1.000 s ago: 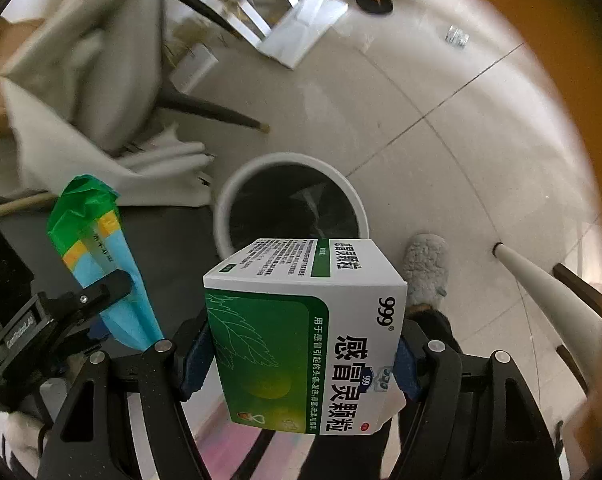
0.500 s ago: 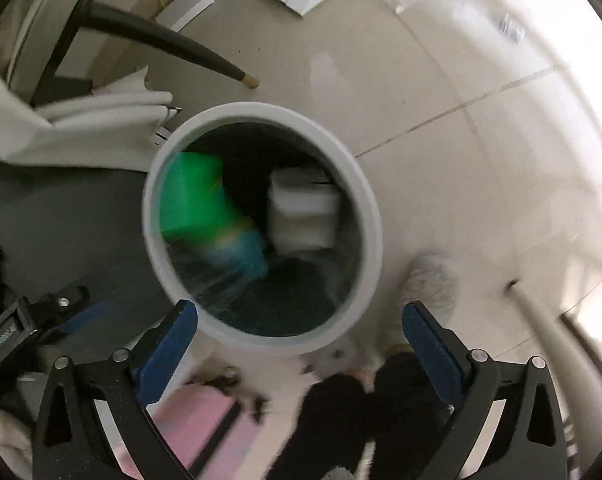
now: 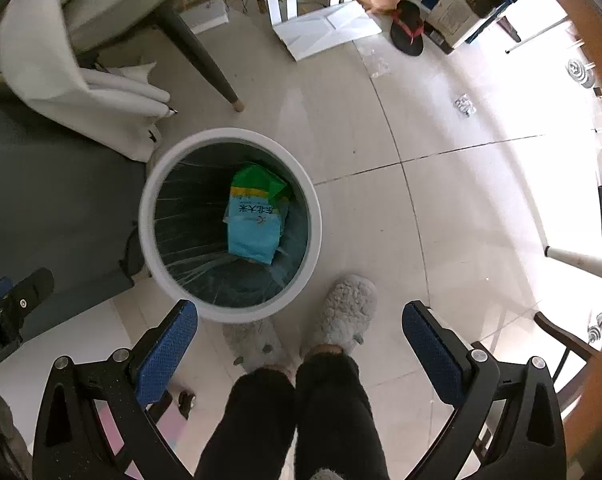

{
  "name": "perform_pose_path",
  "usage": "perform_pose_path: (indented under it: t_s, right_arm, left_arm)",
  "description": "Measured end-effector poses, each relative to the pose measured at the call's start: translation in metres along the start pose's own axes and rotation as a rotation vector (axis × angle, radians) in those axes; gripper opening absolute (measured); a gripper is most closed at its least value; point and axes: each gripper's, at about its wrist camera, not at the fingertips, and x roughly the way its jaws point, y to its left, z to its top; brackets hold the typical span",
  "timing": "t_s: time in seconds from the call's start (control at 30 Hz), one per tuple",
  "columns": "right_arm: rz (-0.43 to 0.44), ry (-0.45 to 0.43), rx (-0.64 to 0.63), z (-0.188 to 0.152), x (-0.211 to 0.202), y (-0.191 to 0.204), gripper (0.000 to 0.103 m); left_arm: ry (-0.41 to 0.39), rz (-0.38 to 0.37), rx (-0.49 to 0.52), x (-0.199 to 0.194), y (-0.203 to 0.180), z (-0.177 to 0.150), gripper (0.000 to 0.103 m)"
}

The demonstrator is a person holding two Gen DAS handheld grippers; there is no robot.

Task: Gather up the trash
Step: 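Carry bag and box to the white bin and release both into it, then grasp the black cup lid with left tool while right tool grasps the white leaflet box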

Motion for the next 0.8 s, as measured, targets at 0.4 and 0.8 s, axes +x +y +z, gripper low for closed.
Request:
perform_pose_path:
  t_s: [0.4, 0.8]
  right_arm:
    - [0.020, -0.085, -0.006, -0.039, -0.154, 0.000, 0.103]
    - [0.121, -0.178, 0.010, -0.094, -0.315, 0.000, 0.103]
  left_arm:
    - [-0.053, -0.034, 0.030, -0.144, -0.004, -0.035, 0.098]
    - [-0.142, -0.062, 0.064, -0.287, 0.007, -0.068, 0.098]
